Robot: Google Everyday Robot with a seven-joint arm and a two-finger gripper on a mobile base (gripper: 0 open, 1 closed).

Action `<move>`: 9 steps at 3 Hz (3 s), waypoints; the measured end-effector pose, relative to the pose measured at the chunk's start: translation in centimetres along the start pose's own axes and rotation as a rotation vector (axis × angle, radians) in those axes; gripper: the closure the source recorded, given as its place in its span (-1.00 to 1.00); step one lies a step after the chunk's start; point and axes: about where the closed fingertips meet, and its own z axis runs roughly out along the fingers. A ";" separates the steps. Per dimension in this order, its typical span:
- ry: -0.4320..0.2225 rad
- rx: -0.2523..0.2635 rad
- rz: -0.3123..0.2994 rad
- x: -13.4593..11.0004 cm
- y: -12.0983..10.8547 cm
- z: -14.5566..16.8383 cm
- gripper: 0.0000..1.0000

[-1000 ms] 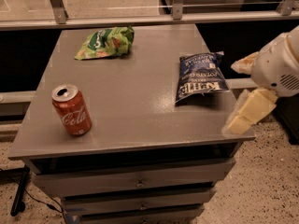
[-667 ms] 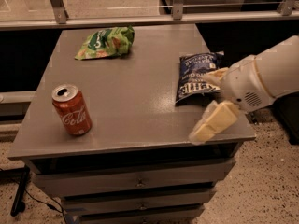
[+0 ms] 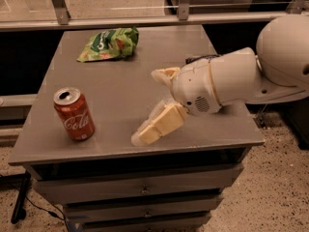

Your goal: Move coke can near green rice chip bag

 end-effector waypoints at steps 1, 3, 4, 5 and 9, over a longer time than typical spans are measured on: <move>-0.004 -0.004 -0.002 -0.1 0.1 0.1 -1.00; -0.132 -0.026 -0.063 -2.5 -1.3 7.4 -1.00; -0.203 -0.047 -0.088 -3.1 -2.1 11.6 -1.00; -0.258 -0.061 -0.087 -3.2 -2.5 14.5 -1.00; -0.312 0.000 -0.081 -3.5 -2.5 14.2 0.74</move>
Offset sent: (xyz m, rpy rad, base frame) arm 0.0349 0.0818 -0.0168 0.1537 -0.0732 0.0329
